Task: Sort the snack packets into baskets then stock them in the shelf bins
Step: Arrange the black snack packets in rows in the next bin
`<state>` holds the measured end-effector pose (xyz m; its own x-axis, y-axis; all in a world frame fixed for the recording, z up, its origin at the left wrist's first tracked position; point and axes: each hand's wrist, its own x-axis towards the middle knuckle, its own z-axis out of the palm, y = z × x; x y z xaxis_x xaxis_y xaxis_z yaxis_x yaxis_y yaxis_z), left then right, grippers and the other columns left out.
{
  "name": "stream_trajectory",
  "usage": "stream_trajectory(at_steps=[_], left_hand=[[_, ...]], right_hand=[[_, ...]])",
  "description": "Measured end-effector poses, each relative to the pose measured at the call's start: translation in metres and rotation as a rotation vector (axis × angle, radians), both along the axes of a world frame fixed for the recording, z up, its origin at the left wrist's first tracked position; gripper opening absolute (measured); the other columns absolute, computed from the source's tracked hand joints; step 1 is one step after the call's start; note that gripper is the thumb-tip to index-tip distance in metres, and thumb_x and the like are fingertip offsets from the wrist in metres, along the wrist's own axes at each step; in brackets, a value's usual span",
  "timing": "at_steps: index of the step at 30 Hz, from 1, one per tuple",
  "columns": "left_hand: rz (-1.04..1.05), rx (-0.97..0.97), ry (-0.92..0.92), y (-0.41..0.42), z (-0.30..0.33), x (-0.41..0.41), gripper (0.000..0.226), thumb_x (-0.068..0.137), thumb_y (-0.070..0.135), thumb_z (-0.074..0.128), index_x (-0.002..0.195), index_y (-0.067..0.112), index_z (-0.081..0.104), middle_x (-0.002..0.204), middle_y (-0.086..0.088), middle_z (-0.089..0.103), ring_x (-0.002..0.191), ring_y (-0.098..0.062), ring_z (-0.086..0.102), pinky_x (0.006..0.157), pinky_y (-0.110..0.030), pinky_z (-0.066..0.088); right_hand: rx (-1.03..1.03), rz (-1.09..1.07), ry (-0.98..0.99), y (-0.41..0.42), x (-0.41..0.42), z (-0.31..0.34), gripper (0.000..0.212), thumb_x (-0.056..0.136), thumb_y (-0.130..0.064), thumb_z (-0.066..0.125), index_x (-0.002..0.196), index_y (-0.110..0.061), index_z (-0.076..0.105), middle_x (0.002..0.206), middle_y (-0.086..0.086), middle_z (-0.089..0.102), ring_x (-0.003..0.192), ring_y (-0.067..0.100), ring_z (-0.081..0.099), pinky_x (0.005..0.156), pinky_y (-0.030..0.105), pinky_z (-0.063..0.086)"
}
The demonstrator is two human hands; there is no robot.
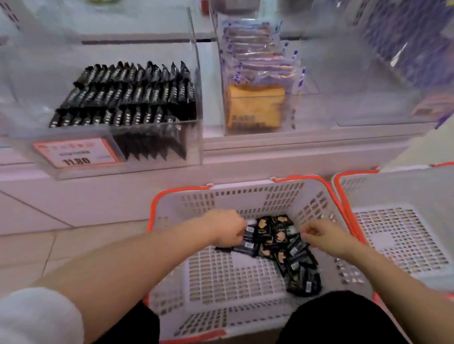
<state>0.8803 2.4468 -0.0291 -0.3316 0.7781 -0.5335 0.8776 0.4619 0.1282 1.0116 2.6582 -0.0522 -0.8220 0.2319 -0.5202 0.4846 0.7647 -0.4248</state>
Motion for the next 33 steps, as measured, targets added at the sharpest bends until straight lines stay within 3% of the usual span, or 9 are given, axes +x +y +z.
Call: stream_trajectory(at_steps=[5, 7, 11, 15, 18, 20, 24, 30, 33], left_hand=[[-0.003, -0.205, -0.132, 0.028, -0.078, 0.012, 0.025, 0.096, 0.020, 0.037, 0.107, 0.005, 0.054, 0.108, -0.017, 0.058, 0.087, -0.030, 0.052, 0.077, -0.042, 0.049], [0.016, -0.255, -0.172, 0.036, -0.104, 0.016, 0.026, 0.097, 0.019, 0.036, 0.114, 0.006, 0.050, 0.114, -0.016, 0.053, 0.094, -0.031, 0.052, 0.080, -0.043, 0.048], [0.156, -0.262, -0.213, 0.047, -0.147, 0.024, 0.031, 0.098, 0.019, 0.036, 0.127, 0.009, 0.044, 0.127, -0.015, 0.045, 0.106, -0.032, 0.051, 0.085, -0.044, 0.049], [0.328, -0.239, -0.151, 0.051, -0.178, 0.027, 0.036, 0.095, 0.019, 0.040, 0.129, 0.010, 0.042, 0.132, -0.011, 0.042, 0.118, -0.028, 0.046, 0.086, -0.039, 0.044], [0.494, -0.270, -0.167, 0.051, -0.195, 0.020, 0.039, 0.094, 0.016, 0.039, 0.133, 0.010, 0.039, 0.137, -0.011, 0.039, 0.120, -0.028, 0.045, 0.089, -0.041, 0.045], [0.534, -0.251, -0.178, 0.053, -0.205, 0.016, 0.039, 0.095, 0.015, 0.038, 0.133, 0.010, 0.038, 0.136, -0.011, 0.038, 0.121, -0.028, 0.044, 0.090, -0.041, 0.046], [0.446, -0.145, -0.136, 0.058, -0.226, 0.013, 0.043, 0.094, 0.010, 0.040, 0.136, 0.010, 0.036, 0.141, -0.010, 0.034, 0.128, -0.028, 0.035, 0.096, -0.040, 0.040], [0.287, -0.155, 0.013, 0.063, -0.264, 0.020, 0.053, 0.091, 0.019, 0.053, 0.139, 0.013, 0.029, 0.140, -0.009, 0.031, 0.130, -0.027, 0.029, 0.104, -0.036, 0.029], [0.231, -0.143, 0.085, 0.060, -0.274, 0.026, 0.059, 0.089, 0.023, 0.057, 0.138, 0.012, 0.026, 0.136, -0.010, 0.031, 0.128, -0.028, 0.029, 0.107, -0.037, 0.025]], right_hand=[[0.038, 0.096, -0.219, 0.017, 0.018, -0.076, 0.010, 0.093, -0.021, 0.052, 0.093, -0.013, 0.058, 0.090, 0.001, 0.059, 0.098, 0.023, 0.057, 0.072, 0.026, 0.037], [0.109, 0.160, -0.257, 0.020, 0.018, -0.102, 0.010, 0.094, -0.023, 0.050, 0.095, -0.014, 0.054, 0.108, 0.009, 0.060, 0.103, 0.025, 0.055, 0.076, 0.029, 0.040], [0.319, 0.326, -0.190, 0.025, 0.007, -0.148, 0.032, 0.092, -0.010, 0.044, 0.124, -0.008, 0.045, 0.141, 0.010, 0.033, 0.129, 0.027, 0.034, 0.099, 0.040, 0.038], [0.395, 0.440, -0.239, 0.028, -0.008, -0.182, 0.051, 0.090, -0.005, 0.044, 0.140, -0.008, 0.034, 0.153, 0.009, 0.020, 0.142, 0.025, 0.015, 0.109, 0.042, 0.026], [0.457, 0.538, -0.326, 0.035, -0.009, -0.199, 0.052, 0.095, -0.012, 0.039, 0.145, -0.009, 0.026, 0.154, 0.011, 0.018, 0.144, 0.027, 0.010, 0.113, 0.043, 0.018], [0.519, 0.590, -0.283, 0.036, -0.007, -0.204, 0.047, 0.095, -0.013, 0.035, 0.141, -0.007, 0.031, 0.146, 0.015, 0.030, 0.138, 0.032, 0.020, 0.112, 0.044, 0.020], [0.597, 0.635, -0.165, 0.034, -0.010, -0.203, 0.036, 0.095, -0.009, 0.033, 0.128, -0.004, 0.046, 0.133, 0.016, 0.039, 0.123, 0.033, 0.033, 0.106, 0.043, 0.025], [0.602, 0.579, -0.156, 0.034, -0.015, -0.198, 0.028, 0.095, -0.012, 0.033, 0.122, -0.008, 0.041, 0.124, 0.014, 0.051, 0.117, 0.031, 0.039, 0.095, 0.038, 0.031], [0.554, 0.490, -0.142, 0.031, -0.020, -0.188, 0.030, 0.093, -0.005, 0.034, 0.122, -0.005, 0.043, 0.125, 0.016, 0.050, 0.117, 0.032, 0.042, 0.096, 0.040, 0.033]])
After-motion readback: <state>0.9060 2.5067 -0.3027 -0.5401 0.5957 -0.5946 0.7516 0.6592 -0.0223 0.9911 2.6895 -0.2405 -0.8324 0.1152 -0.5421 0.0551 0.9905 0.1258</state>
